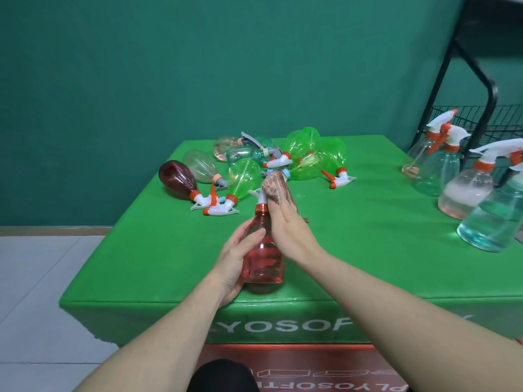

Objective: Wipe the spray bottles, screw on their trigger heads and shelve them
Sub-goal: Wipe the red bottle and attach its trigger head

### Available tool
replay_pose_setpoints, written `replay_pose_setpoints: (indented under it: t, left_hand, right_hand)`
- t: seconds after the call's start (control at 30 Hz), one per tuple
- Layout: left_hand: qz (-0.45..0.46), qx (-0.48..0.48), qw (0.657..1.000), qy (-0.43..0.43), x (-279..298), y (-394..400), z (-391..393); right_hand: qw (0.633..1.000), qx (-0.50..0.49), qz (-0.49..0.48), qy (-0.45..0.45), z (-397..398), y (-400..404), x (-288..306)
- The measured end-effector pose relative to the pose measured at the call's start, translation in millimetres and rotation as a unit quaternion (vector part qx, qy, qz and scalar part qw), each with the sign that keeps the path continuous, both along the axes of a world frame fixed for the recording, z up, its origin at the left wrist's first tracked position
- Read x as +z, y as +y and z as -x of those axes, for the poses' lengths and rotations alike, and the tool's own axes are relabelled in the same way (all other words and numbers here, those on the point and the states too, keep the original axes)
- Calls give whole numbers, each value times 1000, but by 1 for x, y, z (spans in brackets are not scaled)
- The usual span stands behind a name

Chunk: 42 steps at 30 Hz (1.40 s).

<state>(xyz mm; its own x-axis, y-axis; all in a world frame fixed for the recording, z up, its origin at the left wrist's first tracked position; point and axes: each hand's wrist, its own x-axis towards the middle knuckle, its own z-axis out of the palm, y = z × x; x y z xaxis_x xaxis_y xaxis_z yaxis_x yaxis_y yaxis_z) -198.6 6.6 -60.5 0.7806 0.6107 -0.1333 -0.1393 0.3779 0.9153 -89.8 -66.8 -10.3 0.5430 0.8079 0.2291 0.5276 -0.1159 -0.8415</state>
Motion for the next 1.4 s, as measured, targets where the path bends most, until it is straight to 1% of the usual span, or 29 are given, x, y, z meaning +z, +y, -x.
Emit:
replay_pose_setpoints:
  t: [0.07,0.2,0.27,0.33,0.4,0.53,0.6,0.67,0.77,0.87,1.0,1.07,1.3,1.4]
  left_hand:
    - [7,6,1000,-2,0,0,1]
    - [17,10,1000,-10,-1,1,1]
    - [17,11,1000,-12,-2,1,1]
    - [16,10,1000,-10,-2,2,0]
    - [10,9,1000,-6,-1,1,0]
    - [3,5,1000,6,-1,0,1]
    - [3,1,1000,9,0,1,1]
    - [6,0,1000,6,-1,1,1]
    - [6,-4,1000,0,1,1,1]
    - [6,-1,1000,2,-1,2,0]
    - [9,1,1000,7,-1,3,0]
    - [9,-4,1000,11,-2,4,1]
    - [15,0,1000,4,-3,4,1]
    - [26,8,1000,4,-4,5,2]
  right_hand:
    - [1000,22,19,-5,1,2,1]
    - [994,83,37,-68,3,1,2]
    - [990,97,40,-97,-2,0,0]
    - [981,108,53,-151,-7,-1,-3]
    - [978,96,57,-175,-10,2,-4]
    - [992,31,54,-110,-16,11,-5]
    - [994,21,69,-83,-20,12,-5]
    - [992,39,81,-92,-23,10,-6]
    - [984,92,78,-130,-21,9,-2]
    - [973,130,108,-156,-18,9,3]
    - [962,157,118,-190,-20,3,8]
    - [961,152,123,-197,-25,0,6]
    - [987,98,80,-96,-26,6,-15]
    - [989,82,95,-75,-28,-3,-25]
